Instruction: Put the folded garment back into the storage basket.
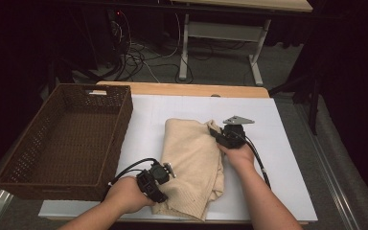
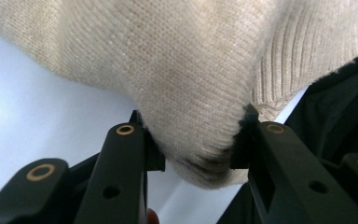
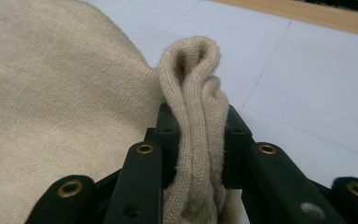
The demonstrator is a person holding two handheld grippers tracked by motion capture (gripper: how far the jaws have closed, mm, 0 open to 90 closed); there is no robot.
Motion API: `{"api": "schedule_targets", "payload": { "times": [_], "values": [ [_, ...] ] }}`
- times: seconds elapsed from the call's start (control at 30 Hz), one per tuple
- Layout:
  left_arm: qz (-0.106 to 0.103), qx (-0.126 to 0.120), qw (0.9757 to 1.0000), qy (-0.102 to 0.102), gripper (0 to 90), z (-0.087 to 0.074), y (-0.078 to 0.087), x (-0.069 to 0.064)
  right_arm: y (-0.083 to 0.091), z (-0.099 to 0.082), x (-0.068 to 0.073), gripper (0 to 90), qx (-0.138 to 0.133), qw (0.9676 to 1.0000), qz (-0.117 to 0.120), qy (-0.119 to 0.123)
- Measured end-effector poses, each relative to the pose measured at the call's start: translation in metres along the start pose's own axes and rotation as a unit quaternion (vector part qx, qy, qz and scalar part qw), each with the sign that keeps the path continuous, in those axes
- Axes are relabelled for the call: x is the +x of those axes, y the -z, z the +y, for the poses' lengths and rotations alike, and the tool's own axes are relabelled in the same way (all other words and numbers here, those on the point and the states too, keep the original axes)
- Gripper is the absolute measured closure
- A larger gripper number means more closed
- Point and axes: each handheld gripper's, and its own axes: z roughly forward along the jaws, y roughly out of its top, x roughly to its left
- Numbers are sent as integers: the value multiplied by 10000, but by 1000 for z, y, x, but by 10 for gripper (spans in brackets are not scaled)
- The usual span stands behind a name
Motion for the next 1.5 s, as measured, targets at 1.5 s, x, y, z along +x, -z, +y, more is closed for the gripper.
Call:
{"api": "schedule_targets", "payload": {
  "times": [1.5],
  "values": [
    [546,511,9970,220,666,-31,58,16,2,39,58,754,-466,9977,143,479]
  ]
}}
